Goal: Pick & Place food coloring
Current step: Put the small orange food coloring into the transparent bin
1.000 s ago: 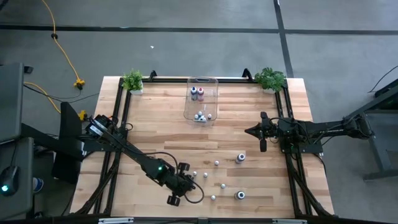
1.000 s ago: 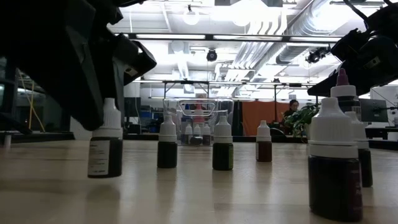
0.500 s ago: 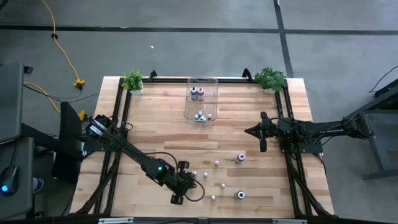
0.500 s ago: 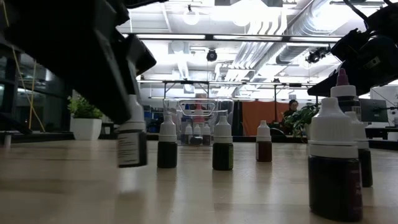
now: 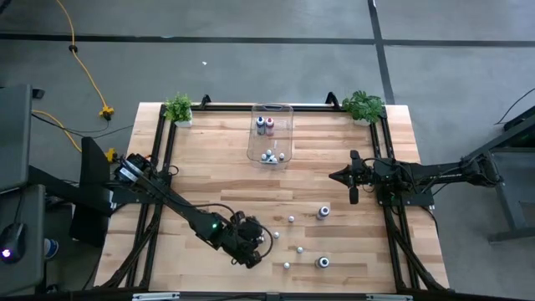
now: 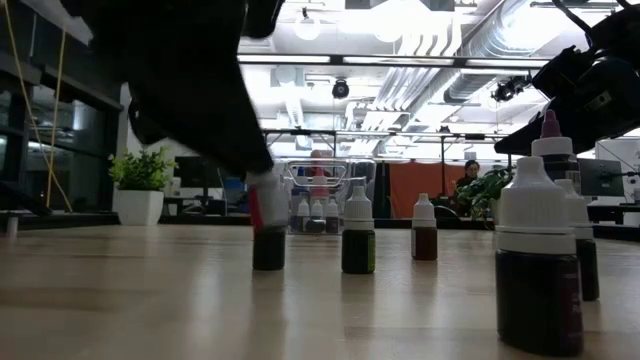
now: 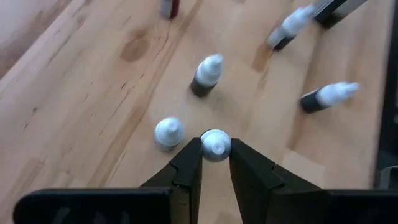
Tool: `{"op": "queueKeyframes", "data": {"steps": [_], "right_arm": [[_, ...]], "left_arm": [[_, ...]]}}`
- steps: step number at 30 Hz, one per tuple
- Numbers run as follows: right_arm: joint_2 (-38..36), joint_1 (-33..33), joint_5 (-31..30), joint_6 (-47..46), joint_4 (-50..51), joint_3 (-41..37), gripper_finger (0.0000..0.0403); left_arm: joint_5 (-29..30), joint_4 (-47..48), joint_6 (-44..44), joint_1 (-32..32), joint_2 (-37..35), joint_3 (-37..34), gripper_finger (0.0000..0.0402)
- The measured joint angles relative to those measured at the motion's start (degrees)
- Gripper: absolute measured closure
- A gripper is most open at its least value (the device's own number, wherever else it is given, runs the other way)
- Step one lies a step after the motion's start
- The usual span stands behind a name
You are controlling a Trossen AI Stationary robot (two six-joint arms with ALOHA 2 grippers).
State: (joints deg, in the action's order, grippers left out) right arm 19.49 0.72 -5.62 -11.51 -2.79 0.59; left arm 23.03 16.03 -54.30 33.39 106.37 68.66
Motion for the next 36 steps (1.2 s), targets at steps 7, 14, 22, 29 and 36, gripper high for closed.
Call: {"op": "queueKeyframes", "data": {"steps": [7, 14, 22, 29, 36], "right_arm": [[0.0, 0.0, 0.0, 0.0, 0.0, 0.0, 0.0402], [0.0, 0.0, 0.0, 0.0, 0.0, 0.0, 0.0402], [0.0, 0.0, 0.0, 0.0, 0.0, 0.0, 0.0402], [0.0, 0.0, 0.0, 0.0, 0.0, 0.0, 0.0402], [0.0, 0.0, 0.0, 0.0, 0.0, 0.0, 0.0402]], "left_arm": [[0.4, -2.1, 2.7, 0.6, -5.2, 0.0, 0.0332], [4.1, -3.1, 6.7, -0.1, -10.8, 0.1, 0.0332], [10.7, -3.9, 14.8, -7.1, -17.0, 0.1, 0.0332], [5.8, -8.8, 20.4, -18.9, -18.0, 0.1, 0.0332], [-0.9, -8.3, 19.7, -31.0, -18.0, 0.1, 0.0332]]}}
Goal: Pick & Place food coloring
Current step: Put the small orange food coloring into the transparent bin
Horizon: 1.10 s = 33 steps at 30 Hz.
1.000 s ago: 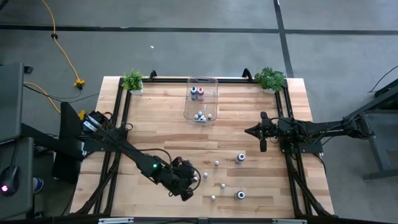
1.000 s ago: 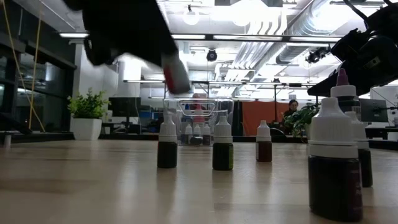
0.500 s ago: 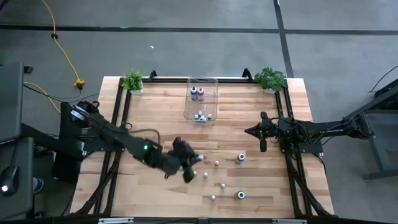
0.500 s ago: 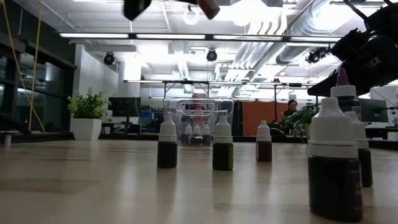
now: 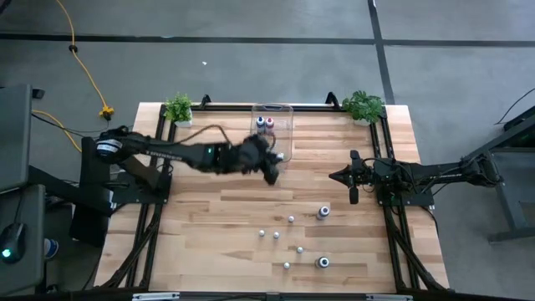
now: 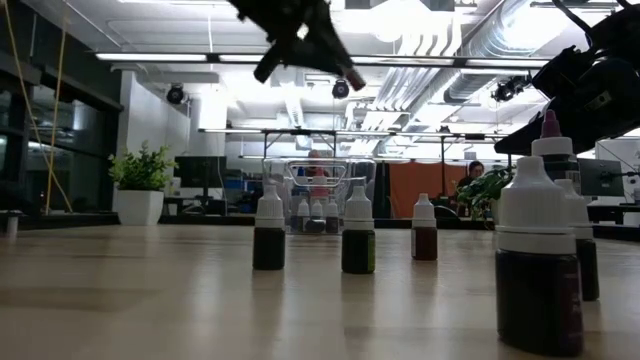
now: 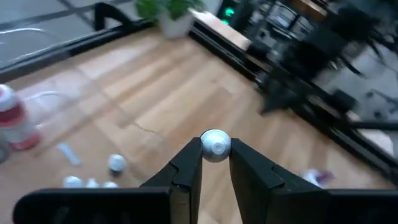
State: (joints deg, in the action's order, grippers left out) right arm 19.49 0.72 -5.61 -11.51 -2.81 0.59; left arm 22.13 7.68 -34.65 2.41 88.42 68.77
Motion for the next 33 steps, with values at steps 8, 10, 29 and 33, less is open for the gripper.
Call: {"op": "queueKeyframes", "data": {"steps": [8, 10, 29, 33], "right_arm": [[0.0, 0.0, 0.0, 0.0, 0.0, 0.0, 0.0402], [0.0, 0.0, 0.0, 0.0, 0.0, 0.0, 0.0402], [0.0, 0.0, 0.0, 0.0, 0.0, 0.0, 0.0402], [0.0, 0.0, 0.0, 0.0, 0.0, 0.0, 0.0402]], "left_arm": [[-3.5, 3.4, -5.1, -8.9, 0.0, 0.0, 0.0332], [-3.9, 5.6, -5.6, -9.9, 0.0, 0.0, 0.0332], [-0.6, 21.2, -4.6, -13.0, 3.2, 0.1, 0.0332], [-0.9, 21.9, -2.9, -12.9, 4.7, 0.1, 0.0332]]}}
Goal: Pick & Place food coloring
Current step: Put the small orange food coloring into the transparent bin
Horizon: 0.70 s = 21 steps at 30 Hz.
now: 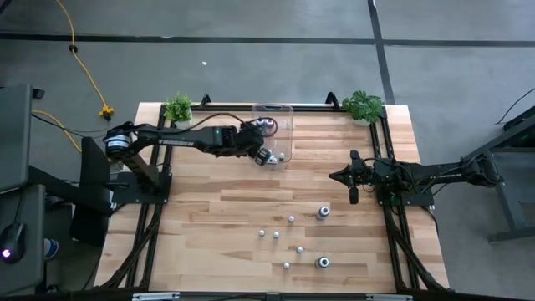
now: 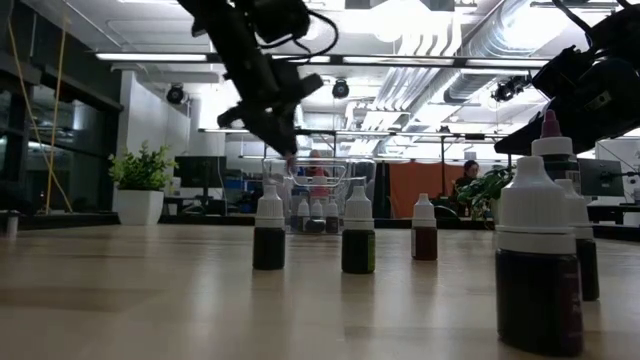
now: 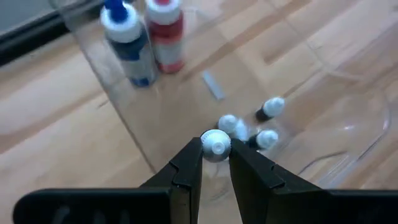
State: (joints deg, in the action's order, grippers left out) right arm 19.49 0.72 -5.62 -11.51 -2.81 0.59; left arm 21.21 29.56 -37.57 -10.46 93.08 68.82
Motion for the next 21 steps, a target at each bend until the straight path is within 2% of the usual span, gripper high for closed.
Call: {"op": "queueKeyframes", "data": {"steps": [12, 21], "right_arm": [[0.0, 0.0, 0.0, 0.0, 0.0, 0.0, 0.0402], [0.0, 0.0, 0.0, 0.0, 0.0, 0.0, 0.0402]], "left_arm": [[-2.8, 0.5, 9.2, 0.0, 4.6, -0.1, 0.0332], [-3.6, 0.6, 13.1, 0.0, 4.7, -0.1, 0.0332]]}}
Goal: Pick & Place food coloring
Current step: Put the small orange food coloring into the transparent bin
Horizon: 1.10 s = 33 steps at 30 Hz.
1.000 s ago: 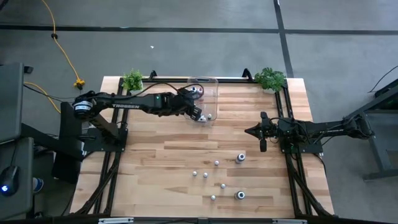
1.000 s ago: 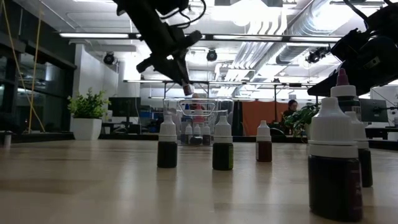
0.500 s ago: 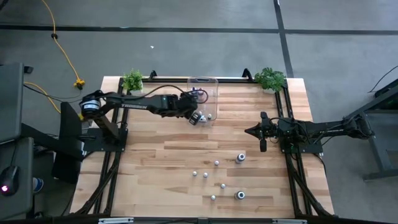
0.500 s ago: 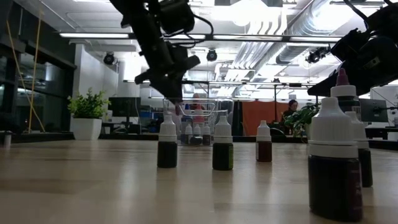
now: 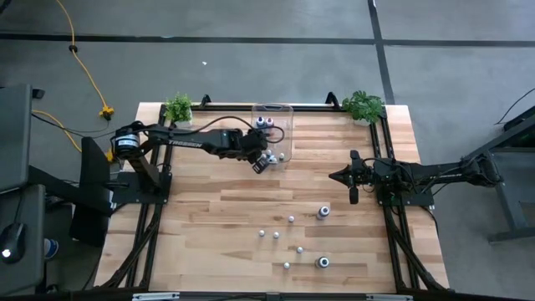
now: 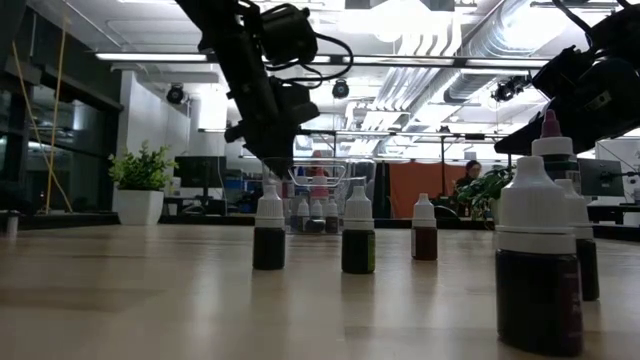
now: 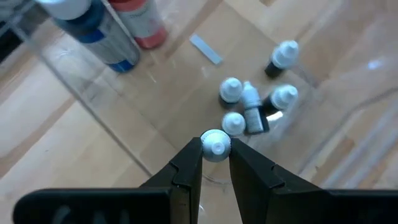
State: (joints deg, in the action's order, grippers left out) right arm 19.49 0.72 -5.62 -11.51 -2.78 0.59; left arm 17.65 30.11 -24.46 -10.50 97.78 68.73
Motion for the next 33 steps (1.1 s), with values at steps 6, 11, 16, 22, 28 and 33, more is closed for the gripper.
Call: {"op": "queueKeyframes", "data": {"steps": [6, 11, 16, 22, 28, 33], "right_arm": [[0.0, 0.0, 0.0, 0.0, 0.0, 0.0, 0.0402], [0.0, 0.0, 0.0, 0.0, 0.0, 0.0, 0.0402], [0.0, 0.0, 0.0, 0.0, 0.0, 0.0, 0.0402], [0.0, 0.0, 0.0, 0.0, 0.0, 0.0, 0.0402], [0.0, 0.0, 0.0, 0.0, 0.0, 0.0, 0.0402], [0.0, 0.0, 0.0, 0.0, 0.0, 0.0, 0.0402]], "left_arm": [[-1.4, -0.2, 3.2, 0.0, 0.0, 0.0, 0.0332], [-1.8, -0.2, 3.2, -0.1, 0.0, 0.0, 0.0332], [-4.9, -0.2, 2.6, -1.3, 0.0, 0.0, 0.0332], [-7.9, -0.2, 0.0, -3.6, 0.0, 0.0, 0.0332], [-7.9, -0.7, 2.1, -3.9, 0.0, 0.0, 0.0332], [-8.0, -2.1, 5.1, -3.9, 0.0, 0.0, 0.0332]]}}
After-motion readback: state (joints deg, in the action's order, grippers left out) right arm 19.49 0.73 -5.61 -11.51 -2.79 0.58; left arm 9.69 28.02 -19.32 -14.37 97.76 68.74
